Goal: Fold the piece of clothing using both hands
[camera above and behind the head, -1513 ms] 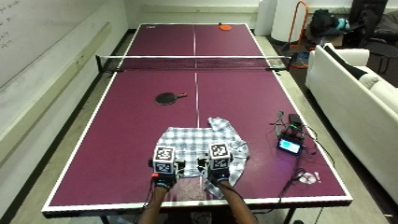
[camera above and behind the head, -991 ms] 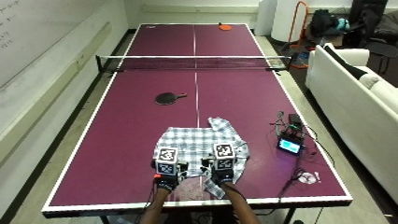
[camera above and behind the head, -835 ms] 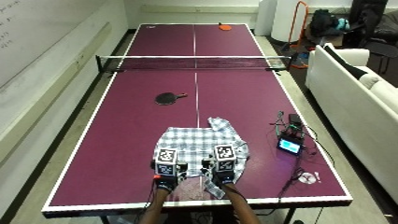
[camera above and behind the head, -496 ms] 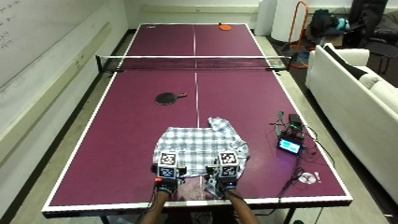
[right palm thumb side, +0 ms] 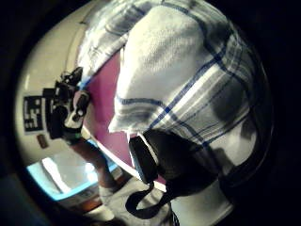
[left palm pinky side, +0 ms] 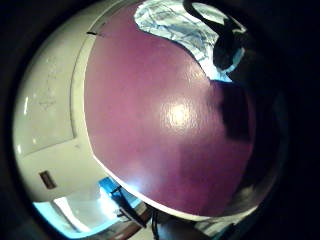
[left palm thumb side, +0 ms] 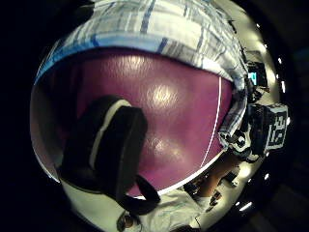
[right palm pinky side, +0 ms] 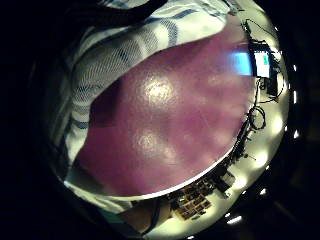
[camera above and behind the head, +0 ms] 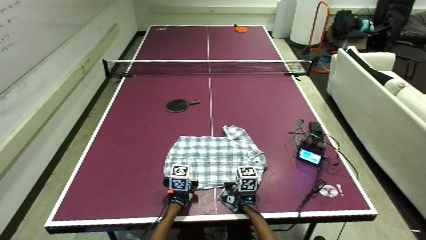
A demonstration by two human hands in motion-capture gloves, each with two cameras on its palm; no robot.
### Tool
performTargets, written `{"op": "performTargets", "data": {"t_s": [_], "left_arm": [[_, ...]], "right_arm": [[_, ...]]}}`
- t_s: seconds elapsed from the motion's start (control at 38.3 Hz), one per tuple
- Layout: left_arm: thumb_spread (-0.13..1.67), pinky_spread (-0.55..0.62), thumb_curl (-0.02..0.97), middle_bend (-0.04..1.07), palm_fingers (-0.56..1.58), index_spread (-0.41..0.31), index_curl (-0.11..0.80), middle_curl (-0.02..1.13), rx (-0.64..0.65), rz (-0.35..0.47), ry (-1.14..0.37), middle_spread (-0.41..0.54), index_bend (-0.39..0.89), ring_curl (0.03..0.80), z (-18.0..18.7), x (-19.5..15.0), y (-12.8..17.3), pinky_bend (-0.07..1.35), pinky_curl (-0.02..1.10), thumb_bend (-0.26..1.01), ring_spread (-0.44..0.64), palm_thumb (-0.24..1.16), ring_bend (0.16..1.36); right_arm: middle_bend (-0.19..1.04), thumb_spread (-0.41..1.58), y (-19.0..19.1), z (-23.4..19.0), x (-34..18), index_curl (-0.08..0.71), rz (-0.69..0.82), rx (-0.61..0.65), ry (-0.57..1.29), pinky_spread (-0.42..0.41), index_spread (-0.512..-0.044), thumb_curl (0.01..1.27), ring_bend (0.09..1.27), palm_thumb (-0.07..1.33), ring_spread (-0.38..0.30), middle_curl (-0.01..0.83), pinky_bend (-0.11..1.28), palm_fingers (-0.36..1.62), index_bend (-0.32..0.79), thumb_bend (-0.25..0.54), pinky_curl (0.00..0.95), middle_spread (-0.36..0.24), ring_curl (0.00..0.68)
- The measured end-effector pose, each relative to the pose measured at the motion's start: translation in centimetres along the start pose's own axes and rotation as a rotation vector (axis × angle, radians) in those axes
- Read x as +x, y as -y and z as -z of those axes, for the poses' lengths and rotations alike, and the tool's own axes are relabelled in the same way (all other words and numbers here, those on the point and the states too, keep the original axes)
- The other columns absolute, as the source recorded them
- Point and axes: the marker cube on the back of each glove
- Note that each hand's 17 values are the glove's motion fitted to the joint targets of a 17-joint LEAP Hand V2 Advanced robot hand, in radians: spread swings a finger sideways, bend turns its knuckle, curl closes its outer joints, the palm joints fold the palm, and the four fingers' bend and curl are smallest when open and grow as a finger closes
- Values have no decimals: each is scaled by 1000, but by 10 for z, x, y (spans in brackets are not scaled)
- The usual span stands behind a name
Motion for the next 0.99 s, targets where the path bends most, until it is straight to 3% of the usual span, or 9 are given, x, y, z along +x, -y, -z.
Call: {"op": "performTargets", "data": {"t_s": [0.1, 0.13, 0.16, 0.26, 0.37, 0.47, 0.6, 0.76, 0.99], "left_arm": [[1237, 134, 206, 157, 437, -89, 266, 306, 31, 14, 36, -9, 123, 331, -3, 0, -5, 480, 381, -17, 58, 180, 597], [1279, 97, 211, 222, 622, -124, 298, 333, 66, 15, 50, -72, 223, 343, -4, -1, -3, 421, 369, 16, -11, 225, 617], [1290, 86, 211, 219, 667, -133, 297, 319, 119, 19, 70, -91, 218, 323, -6, -2, 2, 395, 353, 18, -31, 232, 608], [1337, 26, 220, 242, 817, -168, 321, 344, 343, 15, 152, -157, 204, 329, -48, -4, 55, 344, 347, 48, -108, 296, 604], [1341, -76, 237, 264, 1016, -225, 348, 365, 486, -44, 186, -219, 216, 331, -82, 2, 94, 309, 347, 76, -196, 375, 576], [1309, -194, 256, 302, 1199, -271, 374, 402, 664, -121, 94, -278, 220, 340, -47, 14, 87, 321, 365, 98, -271, 460, 531], [1269, -266, 276, 338, 1248, -301, 394, 434, 304, -166, 64, -317, 194, 357, -29, -15, 7, 321, 383, 118, -325, 556, 532], [1232, -308, 297, 338, 1265, -321, 408, 453, 162, -313, -27, -344, 177, 382, 18, -27, -38, 322, 398, 144, -369, 677, 584], [1192, -340, 300, 342, 1281, -331, 417, 471, 129, -177, 88, -359, 166, 412, 75, -35, 16, 319, 411, 115, -398, 734, 659]], "right_arm": [[232, 1101, 0, 8, 12, 159, -151, 113, -85, 208, -328, 221, 370, 314, 163, 325, 626, 87, 102, -23, 371, 8, 252], [260, 1126, 4, 13, 17, 213, -188, 191, -118, 185, -335, 234, 387, 387, 125, 337, 549, 258, 257, 22, 350, -16, 265], [249, 1129, 7, 18, 22, 206, -222, 279, -154, 173, -336, 238, 368, 406, 112, 330, 541, 293, 259, 27, 340, -20, 248], [247, 1164, 17, 30, 36, 250, -242, 533, -276, 117, -339, 259, 365, 516, 39, 337, 485, 442, 300, 69, 323, -68, 254], [242, 1208, 53, 21, 78, 291, -176, 632, -389, -6, -339, 302, 413, 733, -99, 345, 497, 833, 349, 181, 325, -150, 274], [241, 1210, 49, 22, 84, 305, -108, 610, -383, -99, -335, 327, 446, 848, -187, 357, 491, 1071, 302, 226, 322, -199, 296], [312, 1193, -4, 40, 57, 332, 21, 369, -361, -150, -330, 332, 536, 908, -256, 395, 409, 1215, 201, 228, 336, -236, 350], [337, 1168, -27, 72, 36, 330, 135, 145, -344, -193, -324, 328, 636, 943, -281, 416, 399, 1277, 137, 210, 344, -256, 397], [363, 1159, 26, 158, 22, 311, -22, 239, -352, -271, -323, 322, 751, 989, -269, 436, 448, 1324, 98, 189, 364, -264, 442]]}}
